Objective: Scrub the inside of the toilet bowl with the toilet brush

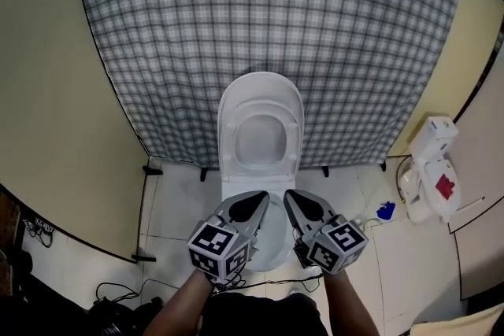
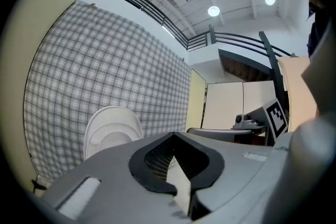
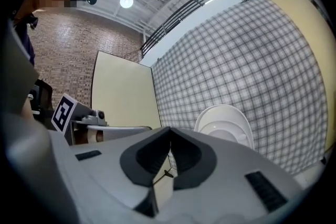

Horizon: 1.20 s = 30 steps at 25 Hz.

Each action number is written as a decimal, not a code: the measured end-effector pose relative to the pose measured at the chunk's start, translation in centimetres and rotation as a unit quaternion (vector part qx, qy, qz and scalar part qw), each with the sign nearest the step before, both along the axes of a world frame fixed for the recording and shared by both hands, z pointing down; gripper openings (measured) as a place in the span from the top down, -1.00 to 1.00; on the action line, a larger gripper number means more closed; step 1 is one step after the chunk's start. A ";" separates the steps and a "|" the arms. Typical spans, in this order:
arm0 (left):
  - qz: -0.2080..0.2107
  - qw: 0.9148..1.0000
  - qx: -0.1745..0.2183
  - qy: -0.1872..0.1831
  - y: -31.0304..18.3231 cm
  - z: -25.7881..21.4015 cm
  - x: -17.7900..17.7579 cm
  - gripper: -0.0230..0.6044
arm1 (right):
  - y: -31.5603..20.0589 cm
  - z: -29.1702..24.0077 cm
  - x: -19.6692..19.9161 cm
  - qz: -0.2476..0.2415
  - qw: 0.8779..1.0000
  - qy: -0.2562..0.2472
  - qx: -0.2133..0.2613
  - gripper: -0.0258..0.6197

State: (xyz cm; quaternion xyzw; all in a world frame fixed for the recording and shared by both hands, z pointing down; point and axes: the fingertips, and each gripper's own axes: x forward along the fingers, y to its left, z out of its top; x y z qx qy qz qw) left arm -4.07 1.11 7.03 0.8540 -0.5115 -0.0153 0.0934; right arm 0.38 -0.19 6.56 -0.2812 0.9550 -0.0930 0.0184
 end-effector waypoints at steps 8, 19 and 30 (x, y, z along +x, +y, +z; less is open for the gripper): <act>-0.005 1.000 -0.003 0.001 -0.3 -3.0 0.2 0.90 | 0.2 -2.9 0.7 -0.017 1.000 0.004 -0.014 0.92; -0.016 1.000 -0.005 -0.008 -0.2 -4.6 -1.2 0.90 | 0.7 -4.7 -0.5 -0.024 0.999 0.038 0.008 0.92; -0.017 1.000 0.005 -0.007 0.1 -4.0 -1.1 0.90 | 1.1 -4.7 -0.7 -0.023 0.999 0.036 0.025 0.92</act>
